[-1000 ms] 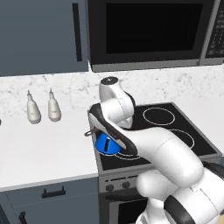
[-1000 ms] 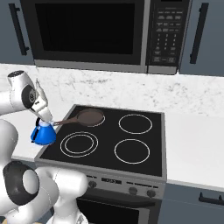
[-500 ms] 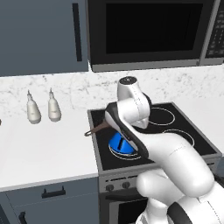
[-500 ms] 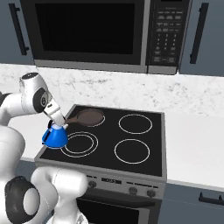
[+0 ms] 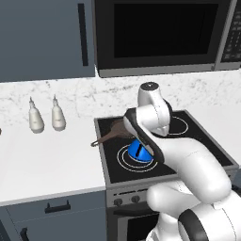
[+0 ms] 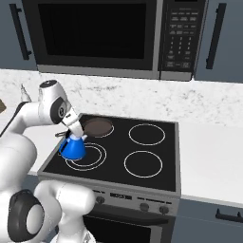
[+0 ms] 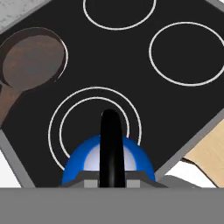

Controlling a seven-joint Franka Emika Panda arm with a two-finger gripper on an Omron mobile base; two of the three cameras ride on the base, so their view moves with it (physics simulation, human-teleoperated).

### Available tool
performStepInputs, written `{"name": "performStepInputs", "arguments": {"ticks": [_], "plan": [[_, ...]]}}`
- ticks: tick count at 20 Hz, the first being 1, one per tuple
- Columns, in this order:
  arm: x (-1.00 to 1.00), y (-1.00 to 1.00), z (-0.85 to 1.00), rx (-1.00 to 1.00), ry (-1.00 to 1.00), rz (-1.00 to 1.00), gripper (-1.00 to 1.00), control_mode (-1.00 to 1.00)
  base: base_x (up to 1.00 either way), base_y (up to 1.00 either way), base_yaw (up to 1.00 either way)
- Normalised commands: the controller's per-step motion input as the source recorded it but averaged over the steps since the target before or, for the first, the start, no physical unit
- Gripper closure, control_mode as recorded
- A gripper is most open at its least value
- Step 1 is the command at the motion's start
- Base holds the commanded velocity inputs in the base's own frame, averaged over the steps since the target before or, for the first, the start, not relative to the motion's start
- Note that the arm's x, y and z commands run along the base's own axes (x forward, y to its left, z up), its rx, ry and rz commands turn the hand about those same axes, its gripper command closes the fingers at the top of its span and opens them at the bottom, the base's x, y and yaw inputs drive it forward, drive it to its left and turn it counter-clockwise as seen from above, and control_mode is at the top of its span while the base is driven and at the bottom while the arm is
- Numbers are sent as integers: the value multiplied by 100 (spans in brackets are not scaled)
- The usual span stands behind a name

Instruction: Pick the kettle from the counter and place it on a stove burner. Then turn the burner on.

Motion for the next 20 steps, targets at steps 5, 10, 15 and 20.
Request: {"name": "performStepInputs", "arguments": {"ticks": [5, 10, 15, 20], "plan": [[48, -29, 0, 0, 0, -4, 100, -100, 0, 0, 0], [28, -17, 0, 0, 0, -1, 100, -100, 0, 0, 0], [0, -2, -4, 0, 0, 0, 100, -100, 0, 0, 0], [0, 0, -25, -1, 0, 0, 100, -100, 0, 0, 0]]}}
